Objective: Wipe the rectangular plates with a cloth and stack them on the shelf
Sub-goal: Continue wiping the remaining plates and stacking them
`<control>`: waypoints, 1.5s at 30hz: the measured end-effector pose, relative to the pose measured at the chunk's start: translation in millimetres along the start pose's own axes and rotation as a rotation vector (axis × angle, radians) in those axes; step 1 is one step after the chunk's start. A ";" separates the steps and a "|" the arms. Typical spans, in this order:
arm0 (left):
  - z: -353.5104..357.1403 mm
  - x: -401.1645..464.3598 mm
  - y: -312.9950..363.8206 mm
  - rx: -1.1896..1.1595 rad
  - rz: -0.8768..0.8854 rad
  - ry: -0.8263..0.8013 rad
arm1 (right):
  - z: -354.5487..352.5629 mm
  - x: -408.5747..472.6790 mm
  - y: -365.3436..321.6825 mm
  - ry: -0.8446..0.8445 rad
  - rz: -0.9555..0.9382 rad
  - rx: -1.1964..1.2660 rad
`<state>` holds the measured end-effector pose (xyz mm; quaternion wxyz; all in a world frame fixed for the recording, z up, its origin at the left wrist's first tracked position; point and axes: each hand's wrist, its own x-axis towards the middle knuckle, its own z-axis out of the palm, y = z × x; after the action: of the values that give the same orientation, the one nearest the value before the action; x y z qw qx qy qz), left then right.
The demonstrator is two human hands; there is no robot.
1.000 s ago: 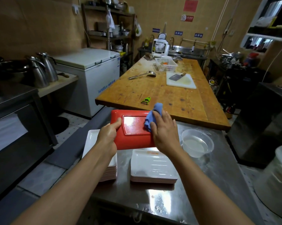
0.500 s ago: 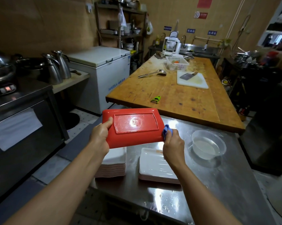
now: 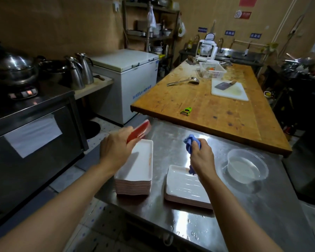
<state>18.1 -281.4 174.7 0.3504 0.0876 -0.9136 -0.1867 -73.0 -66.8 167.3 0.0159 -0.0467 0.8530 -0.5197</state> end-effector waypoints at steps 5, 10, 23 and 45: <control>21.6 -25.8 -15.4 0.221 0.246 -0.095 | 6.5 -7.8 2.6 -0.054 0.004 -0.010; 36.5 -46.3 -23.9 0.356 0.386 -0.155 | 13.2 -11.8 11.6 -0.079 0.011 -0.052; 61.0 -78.3 -44.4 0.369 0.440 -0.359 | 24.5 -19.4 27.1 -0.070 0.073 -0.045; 89.7 -67.3 -62.6 0.404 0.232 -0.577 | 13.7 -26.7 63.3 0.059 0.178 -0.025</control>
<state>9.3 -294.0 47.2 0.0727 -0.0054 -0.9971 0.0214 -49.3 -47.6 104.2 0.0363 0.0445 0.8604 -0.5064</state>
